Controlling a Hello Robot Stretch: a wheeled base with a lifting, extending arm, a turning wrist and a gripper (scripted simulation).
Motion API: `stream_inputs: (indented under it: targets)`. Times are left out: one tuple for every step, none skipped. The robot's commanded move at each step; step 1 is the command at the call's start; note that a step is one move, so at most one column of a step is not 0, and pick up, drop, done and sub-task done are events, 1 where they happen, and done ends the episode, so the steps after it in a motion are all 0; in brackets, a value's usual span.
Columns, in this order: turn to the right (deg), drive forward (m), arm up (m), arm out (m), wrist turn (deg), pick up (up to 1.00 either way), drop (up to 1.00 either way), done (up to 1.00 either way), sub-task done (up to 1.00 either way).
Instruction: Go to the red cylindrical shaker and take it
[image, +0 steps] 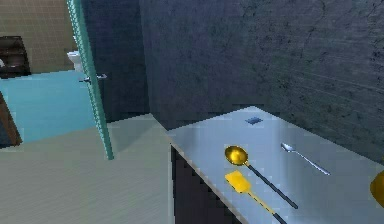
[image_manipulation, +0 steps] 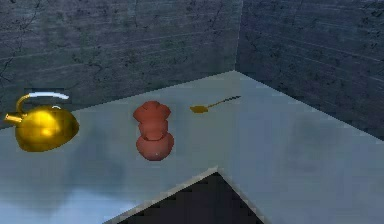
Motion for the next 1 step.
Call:
stream_inputs:
  targets:
    - [0.0, 0.0, 0.5, 0.0, 0.0, 0.0, 0.0, 0.0, 0.0]
